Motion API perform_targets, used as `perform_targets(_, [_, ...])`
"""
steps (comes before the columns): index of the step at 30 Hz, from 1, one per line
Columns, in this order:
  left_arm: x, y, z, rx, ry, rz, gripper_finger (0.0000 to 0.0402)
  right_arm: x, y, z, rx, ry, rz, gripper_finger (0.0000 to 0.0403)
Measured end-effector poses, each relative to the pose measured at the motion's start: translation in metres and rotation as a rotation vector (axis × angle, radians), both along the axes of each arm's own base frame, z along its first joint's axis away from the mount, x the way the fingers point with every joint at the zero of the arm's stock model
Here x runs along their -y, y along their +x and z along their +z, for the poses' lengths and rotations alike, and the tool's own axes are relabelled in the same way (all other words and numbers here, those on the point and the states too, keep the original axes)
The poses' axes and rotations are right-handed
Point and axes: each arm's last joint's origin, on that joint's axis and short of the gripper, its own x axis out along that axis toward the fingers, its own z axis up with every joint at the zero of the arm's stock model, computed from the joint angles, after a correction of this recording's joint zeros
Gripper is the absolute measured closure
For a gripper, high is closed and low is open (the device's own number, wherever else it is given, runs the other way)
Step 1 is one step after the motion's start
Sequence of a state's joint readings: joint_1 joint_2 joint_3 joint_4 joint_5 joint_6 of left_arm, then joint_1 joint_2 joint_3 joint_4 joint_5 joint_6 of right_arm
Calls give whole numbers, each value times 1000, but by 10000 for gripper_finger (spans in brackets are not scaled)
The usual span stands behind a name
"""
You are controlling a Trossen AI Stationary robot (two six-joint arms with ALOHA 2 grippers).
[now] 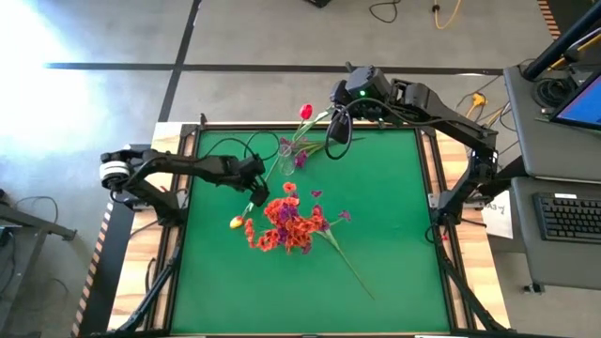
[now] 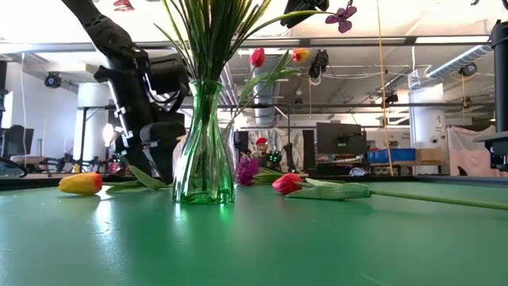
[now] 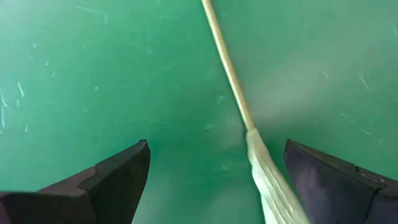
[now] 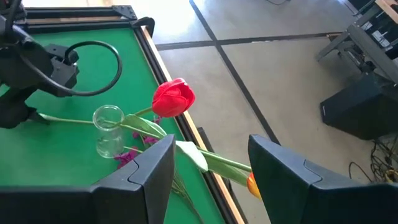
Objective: Sort flowers into vase by color
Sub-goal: Put the yellow tulip into the transparent vase
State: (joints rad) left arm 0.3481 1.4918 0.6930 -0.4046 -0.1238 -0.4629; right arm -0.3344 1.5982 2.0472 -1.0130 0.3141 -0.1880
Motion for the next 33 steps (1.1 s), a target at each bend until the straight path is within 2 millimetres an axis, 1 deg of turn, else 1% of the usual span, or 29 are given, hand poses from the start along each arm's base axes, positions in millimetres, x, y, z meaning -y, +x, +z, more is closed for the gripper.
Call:
perform_targets(5, [1, -2, -1, -15, -1, 50, 48, 0, 0, 0, 4, 4, -3, 207])
perform_targets(9, [4, -3, -2, -51, 9, 54, 51, 0, 0, 0, 7, 8, -6, 207])
perform_targets(11, [7, -3, -4, -68, 4, 54, 60, 0, 0, 0, 7, 8, -6, 207])
perform_targets(14, [12, 0, -7, -69, 3, 44, 86, 0, 0, 0, 7, 8, -6, 207])
perform_targets(18, [18, 4, -10, -69, 0, 41, 134, -1, 0, 0, 7, 8, -4, 207])
perform_targets(22, [20, 5, -11, -68, -4, 53, 191, -1, 0, 0, 2, 10, -4, 207])
perform_targets(33, [21, 4, -9, -52, -19, 65, 376, -1, 0, 0, -3, 6, 3, 207])
